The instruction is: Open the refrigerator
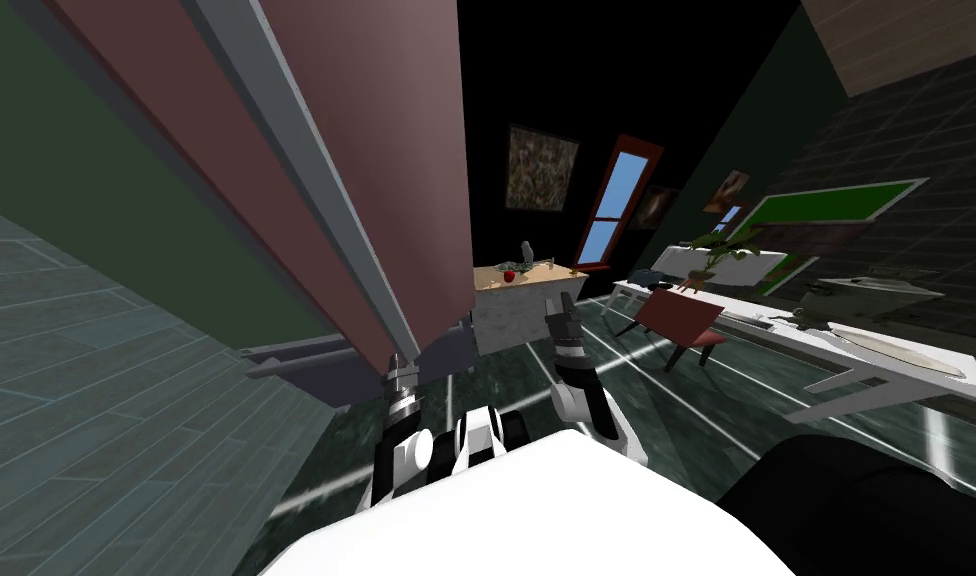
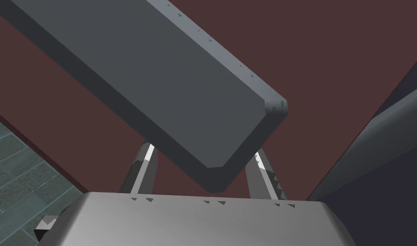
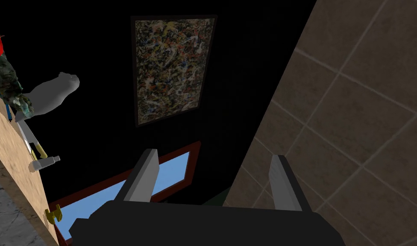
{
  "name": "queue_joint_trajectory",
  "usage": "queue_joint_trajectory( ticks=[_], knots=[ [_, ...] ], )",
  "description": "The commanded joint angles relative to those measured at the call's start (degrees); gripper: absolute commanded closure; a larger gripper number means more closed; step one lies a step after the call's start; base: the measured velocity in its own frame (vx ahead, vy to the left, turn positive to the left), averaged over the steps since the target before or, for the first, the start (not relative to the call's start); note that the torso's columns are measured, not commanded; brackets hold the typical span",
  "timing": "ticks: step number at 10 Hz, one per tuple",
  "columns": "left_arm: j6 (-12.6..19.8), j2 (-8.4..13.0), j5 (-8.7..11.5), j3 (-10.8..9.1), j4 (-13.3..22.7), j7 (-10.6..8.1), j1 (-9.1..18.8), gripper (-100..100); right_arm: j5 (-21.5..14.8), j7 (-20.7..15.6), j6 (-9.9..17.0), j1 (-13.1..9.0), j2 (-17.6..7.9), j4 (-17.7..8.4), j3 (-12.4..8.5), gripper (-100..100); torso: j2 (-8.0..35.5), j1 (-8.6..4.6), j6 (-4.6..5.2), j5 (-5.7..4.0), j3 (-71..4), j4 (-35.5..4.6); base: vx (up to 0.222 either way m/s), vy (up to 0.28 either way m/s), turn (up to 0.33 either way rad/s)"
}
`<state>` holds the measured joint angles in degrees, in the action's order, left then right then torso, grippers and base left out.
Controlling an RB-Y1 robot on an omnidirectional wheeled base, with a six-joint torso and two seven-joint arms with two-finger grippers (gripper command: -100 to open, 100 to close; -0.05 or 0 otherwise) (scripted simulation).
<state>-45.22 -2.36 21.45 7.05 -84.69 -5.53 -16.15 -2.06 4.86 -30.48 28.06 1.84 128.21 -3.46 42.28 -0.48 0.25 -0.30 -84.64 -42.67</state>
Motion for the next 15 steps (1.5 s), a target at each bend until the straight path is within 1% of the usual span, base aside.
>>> queue_joint_trajectory(
  ticks=[1,2,3,4,5,6,8,9,10,12,13,14,15],
  knots=[
    [0.27,-0.05,0.64,-0.55,-1.53,0.70,-0.97,100,0.00,0.00,0.00,0.00,0.00,0.00,0.00,0,0.18,-0.18,-0.03,-0.09,0.11,-0.07,-0.010,-0.139,0.080],
    [-0.20,-0.08,1.57,-1.27,-2.09,1.34,-2.10,100,0.00,0.00,0.00,-0.01,-0.01,0.00,-0.01,0,0.13,0.36,0.09,0.04,0.09,-0.02,-0.001,-0.142,0.092],
    [-0.77,-0.10,2.32,-1.79,-2.69,1.85,-2.76,100,0.00,0.00,0.00,0.00,-0.01,0.00,-0.01,0,0.11,0.42,-0.22,0.15,0.08,0.13,0.027,-0.266,0.136],
    [-1.34,-0.13,3.07,-2.31,-3.29,2.36,-3.42,100,0.00,0.00,0.00,0.01,0.00,0.00,0.00,0,0.10,0.14,-0.29,0.11,0.10,0.22,0.066,-0.312,0.179],
    [-1.34,-0.13,3.07,-2.31,-3.29,2.36,-3.42,100,0.00,0.00,0.00,0.01,0.00,0.00,0.00,0,-0.02,-0.02,-0.15,0.09,0.05,0.25,0.040,-0.243,0.089],
    [-1.91,-0.15,3.82,-2.84,-3.88,2.87,-4.09,100,0.00,0.00,0.00,0.00,-0.01,0.00,0.00,0,-0.06,0.17,0.09,0.08,0.00,0.19,0.025,-0.218,0.073],
    [-3.04,-0.20,5.33,-3.88,-5.08,3.88,-5.41,100,0.00,0.00,0.00,0.01,0.00,0.00,0.00,0,-0.14,0.01,0.06,0.02,-0.06,0.14,0.044,-0.261,0.127],
    [-3.04,-0.20,5.33,-3.88,-5.08,3.88,-5.41,100,0.00,0.00,0.00,0.01,0.00,0.00,0.00,0,-0.16,0.02,0.02,0.03,-0.05,0.18,0.029,-0.211,0.082],
    [-3.61,-0.22,6.08,-4.41,-5.67,4.39,-6.07,100,0.00,0.00,0.00,0.00,-0.01,0.00,-0.01,0,-0.15,0.13,0.21,-0.02,-0.08,0.08,0.014,-0.241,0.066],
    [-4.74,-0.27,7.59,-5.46,-6.87,5.41,-7.40,100,0.00,0.00,0.00,0.01,0.00,0.00,0.00,0,-0.04,-0.25,0.10,-0.13,-0.03,0.06,0.022,-0.292,0.122],
    [-1.79,-0.40,8.27,-5.16,-9.15,6.28,-8.71,-100,0.00,0.00,0.00,0.01,0.00,0.01,0.00,0,0.18,-0.29,0.03,-0.17,0.08,0.01,0.003,-0.137,0.059],
    [-0.76,-0.39,8.76,-5.11,-10.68,6.81,-9.19,-100,0.00,0.00,0.00,0.00,-0.01,0.01,-0.01,0,0.22,0.44,-0.09,0.11,0.16,0.15,-0.010,-0.007,-0.010],
    [-0.76,-0.39,8.76,-5.11,-10.77,6.81,-9.19,-100,0.00,0.00,0.00,0.00,-0.03,0.00,-0.02,0,0.16,1.06,-0.21,0.13,0.05,-0.01,-0.010,0.044,-0.015]
  ],
)
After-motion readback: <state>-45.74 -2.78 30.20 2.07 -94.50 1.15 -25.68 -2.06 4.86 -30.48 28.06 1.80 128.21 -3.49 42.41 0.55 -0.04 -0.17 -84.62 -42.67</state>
